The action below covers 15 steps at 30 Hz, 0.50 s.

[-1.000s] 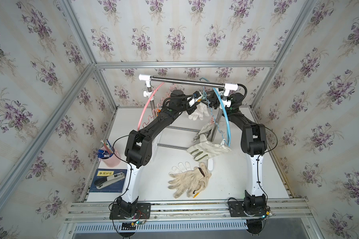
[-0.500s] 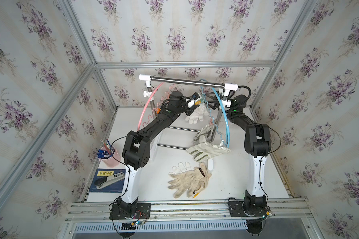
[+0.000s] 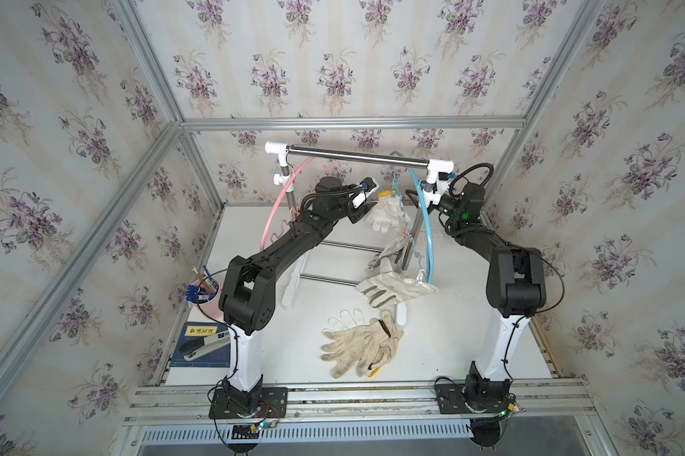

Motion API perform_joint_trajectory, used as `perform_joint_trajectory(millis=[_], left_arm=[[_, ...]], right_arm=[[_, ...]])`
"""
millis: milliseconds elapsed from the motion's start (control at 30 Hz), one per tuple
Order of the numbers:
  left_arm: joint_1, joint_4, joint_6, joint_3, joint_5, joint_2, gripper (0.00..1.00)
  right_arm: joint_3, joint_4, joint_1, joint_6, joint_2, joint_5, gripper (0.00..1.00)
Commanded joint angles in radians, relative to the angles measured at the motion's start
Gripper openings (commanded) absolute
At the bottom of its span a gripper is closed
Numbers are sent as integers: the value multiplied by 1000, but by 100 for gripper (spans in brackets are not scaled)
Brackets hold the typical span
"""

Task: Clip the gloves onto a hanger to dry
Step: Clamp the glove onto the hanger.

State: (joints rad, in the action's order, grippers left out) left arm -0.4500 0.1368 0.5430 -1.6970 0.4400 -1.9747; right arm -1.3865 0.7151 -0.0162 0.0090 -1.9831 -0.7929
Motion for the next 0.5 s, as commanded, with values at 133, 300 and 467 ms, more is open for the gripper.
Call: perform_joint_trajectory(millis=[133, 300, 467], left_arm=[[-17, 55, -80, 92, 63, 149, 54], [-47, 13, -115, 154, 144, 283, 54], [-53, 18, -197, 239, 153, 442, 54]], right_arm=[[222, -124, -45, -108, 220, 527, 65], [295, -283, -45, -4, 366, 813, 64], [356, -388, -47, 170, 525, 853, 52]])
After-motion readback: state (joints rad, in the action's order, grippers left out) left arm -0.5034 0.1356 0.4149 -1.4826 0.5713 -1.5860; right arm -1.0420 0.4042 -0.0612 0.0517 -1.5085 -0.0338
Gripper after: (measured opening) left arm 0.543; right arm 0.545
